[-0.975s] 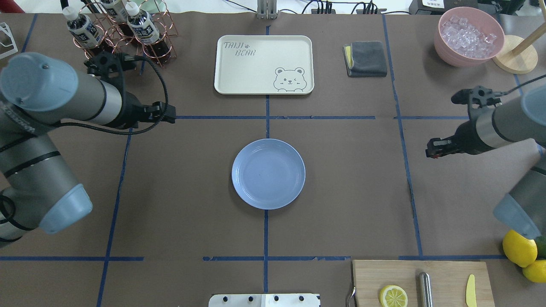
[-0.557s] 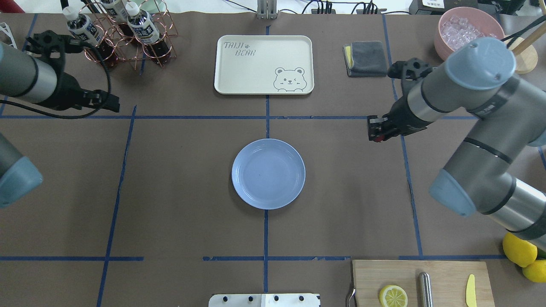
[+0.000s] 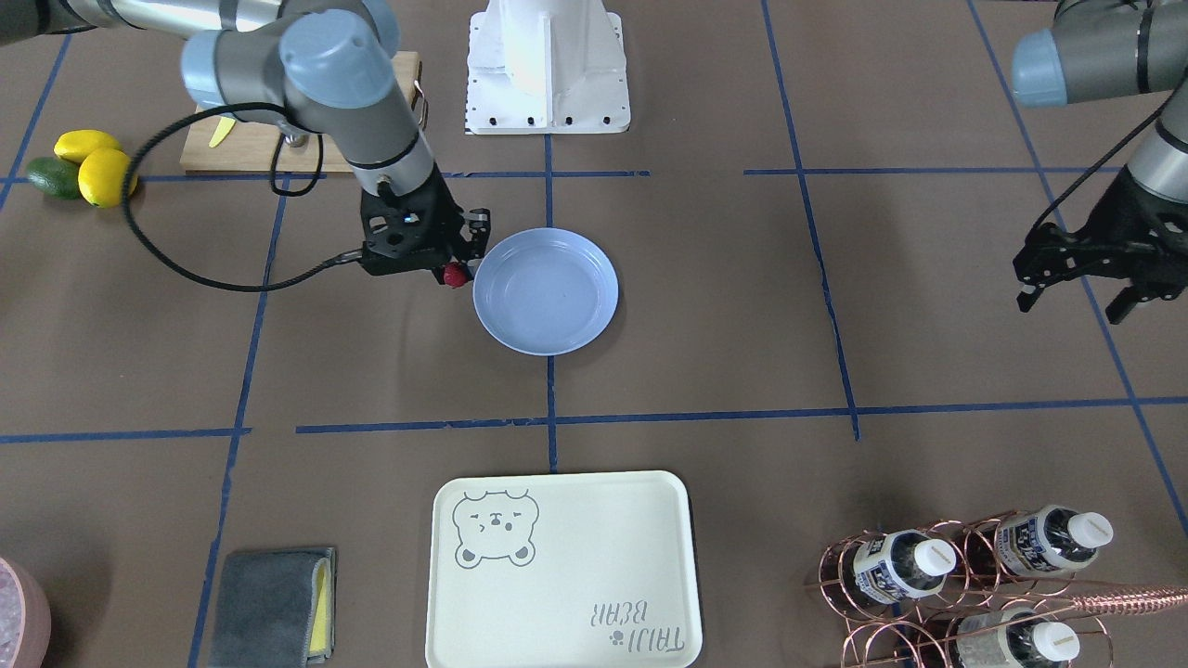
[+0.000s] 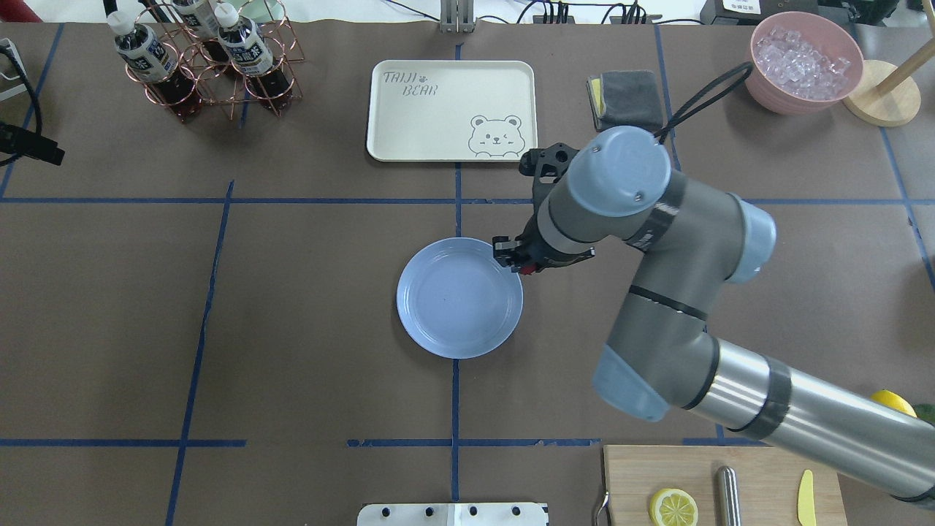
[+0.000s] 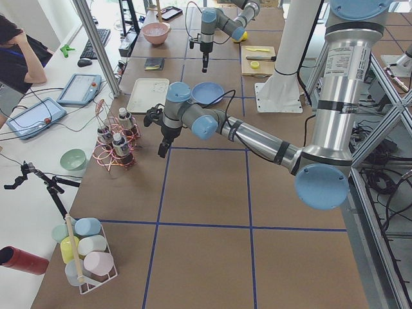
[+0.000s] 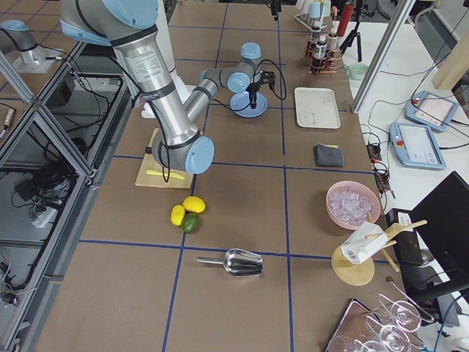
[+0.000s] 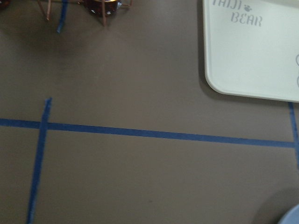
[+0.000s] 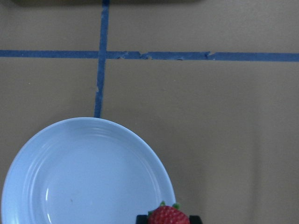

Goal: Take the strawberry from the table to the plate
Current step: 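Carry the strawberry with the right gripper over the plate while the left arm retracts, then lower the strawberry onto the plate and open the right gripper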

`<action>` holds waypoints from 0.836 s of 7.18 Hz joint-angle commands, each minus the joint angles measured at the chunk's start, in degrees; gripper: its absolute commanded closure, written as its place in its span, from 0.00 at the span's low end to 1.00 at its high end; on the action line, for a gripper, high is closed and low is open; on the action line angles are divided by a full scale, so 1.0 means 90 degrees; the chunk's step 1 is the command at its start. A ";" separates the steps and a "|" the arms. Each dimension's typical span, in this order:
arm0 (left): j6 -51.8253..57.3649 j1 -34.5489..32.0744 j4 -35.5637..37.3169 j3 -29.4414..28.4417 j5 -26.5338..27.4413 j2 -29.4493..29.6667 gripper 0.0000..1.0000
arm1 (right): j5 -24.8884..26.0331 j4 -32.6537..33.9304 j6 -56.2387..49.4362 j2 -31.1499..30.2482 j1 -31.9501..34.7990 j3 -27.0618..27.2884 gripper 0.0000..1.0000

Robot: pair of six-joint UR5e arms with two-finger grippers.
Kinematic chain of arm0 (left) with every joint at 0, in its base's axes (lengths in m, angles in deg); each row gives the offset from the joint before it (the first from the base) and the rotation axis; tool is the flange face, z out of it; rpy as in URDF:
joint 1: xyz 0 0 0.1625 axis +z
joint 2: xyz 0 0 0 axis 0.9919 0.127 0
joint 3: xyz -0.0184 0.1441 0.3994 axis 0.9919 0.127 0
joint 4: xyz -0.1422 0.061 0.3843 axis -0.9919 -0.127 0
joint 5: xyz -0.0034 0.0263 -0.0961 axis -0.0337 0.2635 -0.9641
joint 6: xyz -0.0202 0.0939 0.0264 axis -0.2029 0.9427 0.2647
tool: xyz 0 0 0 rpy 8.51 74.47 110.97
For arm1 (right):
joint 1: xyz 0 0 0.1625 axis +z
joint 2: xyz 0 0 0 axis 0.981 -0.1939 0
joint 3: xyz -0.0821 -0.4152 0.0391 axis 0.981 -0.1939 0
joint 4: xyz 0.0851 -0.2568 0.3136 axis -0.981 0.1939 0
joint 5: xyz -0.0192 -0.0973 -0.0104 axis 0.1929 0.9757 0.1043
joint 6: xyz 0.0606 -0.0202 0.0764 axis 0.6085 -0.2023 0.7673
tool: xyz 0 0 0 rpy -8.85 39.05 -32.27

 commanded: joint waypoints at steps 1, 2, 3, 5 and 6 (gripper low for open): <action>0.0331 -0.0296 -0.0018 -0.0210 0.0012 -0.0185 0.00 | 0.0562 -0.0067 0.0032 0.0846 -0.0484 -0.1148 1.00; 0.0331 -0.0354 -0.0028 -0.0336 0.0002 -0.0185 0.00 | 0.0583 -0.0057 0.0032 0.0984 -0.0572 -0.1249 1.00; 0.0331 -0.0374 -0.0047 -0.0366 -0.0008 -0.0185 0.00 | 0.0603 -0.0057 0.0080 0.1111 -0.0631 -0.1433 1.00; 0.0341 -0.0374 -0.0057 -0.0376 0.0021 -0.0195 0.00 | 0.0603 -0.0057 0.0051 0.1181 -0.0651 -0.1464 0.51; 0.0341 -0.0374 -0.0067 -0.0386 0.0031 -0.0195 0.00 | 0.0651 -0.0057 0.0080 0.1220 -0.0651 -0.1455 0.01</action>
